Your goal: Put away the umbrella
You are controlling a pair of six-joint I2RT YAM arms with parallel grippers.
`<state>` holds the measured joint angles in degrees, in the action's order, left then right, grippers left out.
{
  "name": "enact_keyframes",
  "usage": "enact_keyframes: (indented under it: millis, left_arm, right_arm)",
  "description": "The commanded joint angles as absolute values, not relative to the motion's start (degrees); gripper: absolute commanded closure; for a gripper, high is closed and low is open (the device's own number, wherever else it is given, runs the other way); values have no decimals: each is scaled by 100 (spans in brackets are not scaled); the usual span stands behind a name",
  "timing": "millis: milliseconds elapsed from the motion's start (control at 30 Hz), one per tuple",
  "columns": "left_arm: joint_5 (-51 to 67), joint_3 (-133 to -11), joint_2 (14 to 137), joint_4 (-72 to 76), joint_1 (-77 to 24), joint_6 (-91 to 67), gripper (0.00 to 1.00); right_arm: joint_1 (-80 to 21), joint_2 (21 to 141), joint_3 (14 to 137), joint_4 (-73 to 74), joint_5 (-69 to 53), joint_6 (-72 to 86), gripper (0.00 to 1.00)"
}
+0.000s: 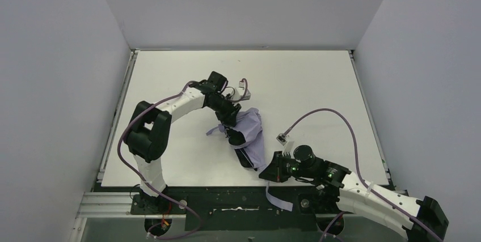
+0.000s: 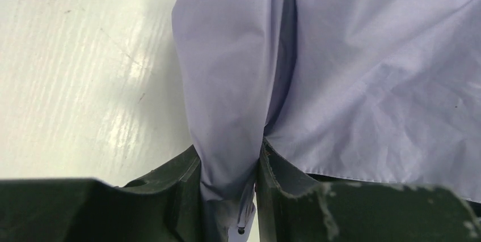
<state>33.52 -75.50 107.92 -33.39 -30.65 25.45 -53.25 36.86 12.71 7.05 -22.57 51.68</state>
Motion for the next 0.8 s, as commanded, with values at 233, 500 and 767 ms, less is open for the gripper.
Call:
enact_keyframes:
  millis: [233, 500, 767]
  left_arm:
    - [1554, -7702, 10729, -2574, -3100, 2256, 100]
    - [1173, -7191, 10435, -1984, -3345, 2239, 100]
    - [1150, -6418, 9924, -1126, -3592, 2422, 100]
  right_arm:
    - [-5508, 3861, 1429, 2083, -2496, 5943, 100]
    - [-5533, 4515, 1022, 1666, -2411, 6246, 100]
    - [-5539, 5137, 1565, 1359, -2171, 5591, 78]
